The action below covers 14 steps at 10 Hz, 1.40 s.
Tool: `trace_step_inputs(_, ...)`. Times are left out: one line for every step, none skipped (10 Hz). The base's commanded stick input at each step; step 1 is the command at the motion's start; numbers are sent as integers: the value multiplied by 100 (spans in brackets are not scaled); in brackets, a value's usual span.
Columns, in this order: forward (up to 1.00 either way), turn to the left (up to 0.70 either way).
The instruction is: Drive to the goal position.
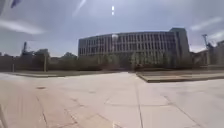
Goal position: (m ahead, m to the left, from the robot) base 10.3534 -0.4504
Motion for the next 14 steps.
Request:
trace_step_inputs(100,0)
trace_step_inputs(100,0)
trace_step_inputs(100,0)
trace_step_inputs(100,0)
trace_step_inputs(100,0)
trace_step_inputs(100,0)
trace_step_inputs(100,0)
trace_step_inputs(100,0)
trace_step_inputs(100,0)
trace_step_inputs(100,0)
trace_step_inputs(100,-3)
trace_step_inputs(100,-30)
trace_step_inputs(100,-36)
trace_step_inputs(100,-37)
